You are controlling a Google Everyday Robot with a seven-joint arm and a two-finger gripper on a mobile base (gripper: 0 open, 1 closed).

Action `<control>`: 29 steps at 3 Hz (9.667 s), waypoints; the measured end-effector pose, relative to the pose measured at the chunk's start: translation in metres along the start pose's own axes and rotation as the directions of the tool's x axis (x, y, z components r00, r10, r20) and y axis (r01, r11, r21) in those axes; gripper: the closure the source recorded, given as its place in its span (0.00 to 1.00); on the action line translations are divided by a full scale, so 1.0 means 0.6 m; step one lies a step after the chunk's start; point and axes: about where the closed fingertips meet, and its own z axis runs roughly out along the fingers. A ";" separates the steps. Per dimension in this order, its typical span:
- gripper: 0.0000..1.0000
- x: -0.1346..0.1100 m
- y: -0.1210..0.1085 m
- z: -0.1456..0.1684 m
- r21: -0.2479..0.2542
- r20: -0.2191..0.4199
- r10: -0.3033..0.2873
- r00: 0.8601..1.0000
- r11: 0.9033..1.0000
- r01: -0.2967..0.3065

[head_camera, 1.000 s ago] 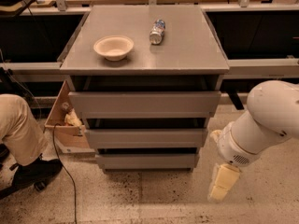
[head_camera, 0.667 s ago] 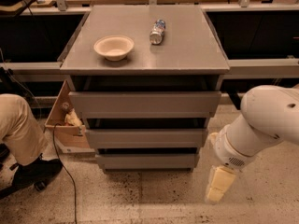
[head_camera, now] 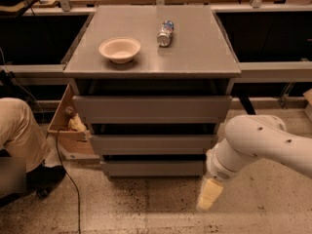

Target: Open middle drawer

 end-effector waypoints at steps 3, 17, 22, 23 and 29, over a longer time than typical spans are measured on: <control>0.00 -0.044 -0.174 0.205 0.116 0.182 -0.012 0.983 0.993 -0.010; 0.03 -0.116 -0.309 0.351 0.102 0.377 -0.045 0.925 0.995 0.007; 0.36 -0.087 -0.218 0.319 -0.002 0.285 -0.089 0.954 0.996 0.094; 0.11 -0.076 -0.181 0.307 -0.045 0.235 -0.125 0.964 0.989 0.140; 0.03 -0.042 -0.222 0.226 0.000 0.218 -0.141 0.966 0.989 0.145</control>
Offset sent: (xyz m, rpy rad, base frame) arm 0.1104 0.0184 -0.1180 0.1199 -0.1696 -0.0344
